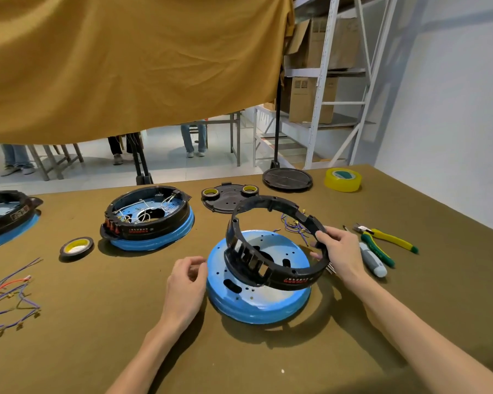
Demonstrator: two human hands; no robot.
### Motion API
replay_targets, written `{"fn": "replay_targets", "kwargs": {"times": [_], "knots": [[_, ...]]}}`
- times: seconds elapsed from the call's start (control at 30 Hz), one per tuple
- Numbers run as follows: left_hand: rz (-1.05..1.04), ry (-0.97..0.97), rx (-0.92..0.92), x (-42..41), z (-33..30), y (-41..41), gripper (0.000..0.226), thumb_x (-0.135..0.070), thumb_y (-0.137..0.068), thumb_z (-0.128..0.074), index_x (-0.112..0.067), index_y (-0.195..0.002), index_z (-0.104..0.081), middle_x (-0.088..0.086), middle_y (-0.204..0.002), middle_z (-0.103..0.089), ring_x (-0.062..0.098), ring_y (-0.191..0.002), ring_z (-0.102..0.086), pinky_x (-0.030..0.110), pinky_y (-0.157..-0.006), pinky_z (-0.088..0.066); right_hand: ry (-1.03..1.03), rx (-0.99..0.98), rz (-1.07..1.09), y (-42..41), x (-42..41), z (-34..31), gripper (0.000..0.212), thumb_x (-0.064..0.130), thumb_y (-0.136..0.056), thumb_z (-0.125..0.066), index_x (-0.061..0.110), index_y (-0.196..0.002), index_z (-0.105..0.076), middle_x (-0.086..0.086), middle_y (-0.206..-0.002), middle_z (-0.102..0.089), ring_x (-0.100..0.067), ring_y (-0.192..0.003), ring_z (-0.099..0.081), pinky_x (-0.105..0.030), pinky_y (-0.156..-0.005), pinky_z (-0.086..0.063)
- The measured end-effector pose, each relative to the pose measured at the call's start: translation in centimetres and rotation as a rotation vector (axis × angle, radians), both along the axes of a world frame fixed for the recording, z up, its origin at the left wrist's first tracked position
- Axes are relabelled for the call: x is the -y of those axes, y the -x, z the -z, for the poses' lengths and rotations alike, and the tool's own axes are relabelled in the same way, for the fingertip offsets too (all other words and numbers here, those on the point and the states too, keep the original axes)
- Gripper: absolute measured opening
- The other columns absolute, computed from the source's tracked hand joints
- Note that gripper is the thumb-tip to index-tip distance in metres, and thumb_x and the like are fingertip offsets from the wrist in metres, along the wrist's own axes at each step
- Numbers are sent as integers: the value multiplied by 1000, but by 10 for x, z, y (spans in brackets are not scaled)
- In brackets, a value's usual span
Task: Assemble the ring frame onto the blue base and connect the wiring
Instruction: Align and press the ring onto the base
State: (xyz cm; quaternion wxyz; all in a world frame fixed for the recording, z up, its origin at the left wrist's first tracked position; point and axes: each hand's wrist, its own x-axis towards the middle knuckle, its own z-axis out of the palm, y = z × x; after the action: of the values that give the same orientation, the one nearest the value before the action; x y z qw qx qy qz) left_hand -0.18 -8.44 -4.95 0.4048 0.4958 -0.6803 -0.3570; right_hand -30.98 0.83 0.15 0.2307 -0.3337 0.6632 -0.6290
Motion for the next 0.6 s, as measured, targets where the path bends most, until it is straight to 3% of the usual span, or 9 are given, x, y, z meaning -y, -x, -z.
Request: {"fn": "replay_targets", "kwargs": {"times": [0.03,0.1,0.17,0.23,0.3,0.4,0.47,0.53,0.6], "knots": [[28,5,-10,0,0,0,26,-33,-105,-53,-24,-127,-63,-11,-122,-60,-4,-108,-58,12,-79,-43,-29,-44,12,-1,1,1,15,11,-99,-64,11,-100,-79,-9,-73,-68,-15,-65,-66,-28,-57,-61],[69,5,-34,-1,-1,-1,36,-37,-106,-49,-24,-139,-57,-12,-133,-57,-2,-117,-56,18,-93,-45,-91,-178,30,-6,2,0,17,16,-98,-62,12,-93,-78,-1,-63,-64,-12,-57,-62,-31,-54,-57],[106,-10,-43,-1,-2,-2,44,-41,-108,-43,-24,-147,-51,-12,-143,-55,4,-130,-52,33,-110,-44,-138,-339,37,-15,5,-1,24,21,-98,-61,16,-77,-72,10,-50,-53,-4,-46,-47,-21,-46,-37],[152,-34,-42,-2,-4,-3,49,-46,-109,-37,-25,-151,-47,-10,-149,-53,6,-138,-47,40,-118,-39,-180,-432,37,-24,8,-2,30,22,-98,-60,8,-73,-66,9,-48,-47,-6,-44,-37,-24,-47,-28],[202,-50,-54,-4,-4,-3,54,-50,-107,-34,-25,-153,-45,-10,-151,-52,3,-139,-45,36,-119,-38,-218,-450,36,-31,10,-3,32,20,-98,-60,5,-70,-61,3,-50,-47,-9,-45,-37,-28,-48,-29],[212,-44,-38,-6,-4,-2,57,-51,-104,-42,-26,-155,-43,-12,-151,-51,0,-135,-46,17,-107,-41,-277,-449,32,-35,10,-2,33,20,-97,-60,10,-65,-58,3,-49,-48,-12,-45,-40,-29,-47,-29],[201,-38,-30,-5,-3,-2,54,-46,-106,-45,-25,-155,-42,-11,-151,-51,2,-136,-46,19,-107,-42,-309,-456,28,-37,7,3,31,21,-97,-60,16,-66,-60,6,-50,-53,-13,-47,-47,-30,-49,-34],[193,-38,-36,-6,-4,-2,52,-43,-107,-45,-25,-155,-42,-10,-151,-51,3,-136,-46,20,-108,-42,-321,-456,25,-38,3,7,19,22,-96,-62,21,-78,-69,8,-60,-65,-11,-53,-58,-29,-50,-41],[176,-23,-35,-7,-4,-3,49,-41,-107,-45,-24,-154,-44,-10,-150,-52,5,-136,-47,26,-111,-42,-323,-448,5,-40,-1,8,15,22,-95,-63,17,-104,-74,5,-79,-73,-11,-64,-67,-26,-53,-48]]}}
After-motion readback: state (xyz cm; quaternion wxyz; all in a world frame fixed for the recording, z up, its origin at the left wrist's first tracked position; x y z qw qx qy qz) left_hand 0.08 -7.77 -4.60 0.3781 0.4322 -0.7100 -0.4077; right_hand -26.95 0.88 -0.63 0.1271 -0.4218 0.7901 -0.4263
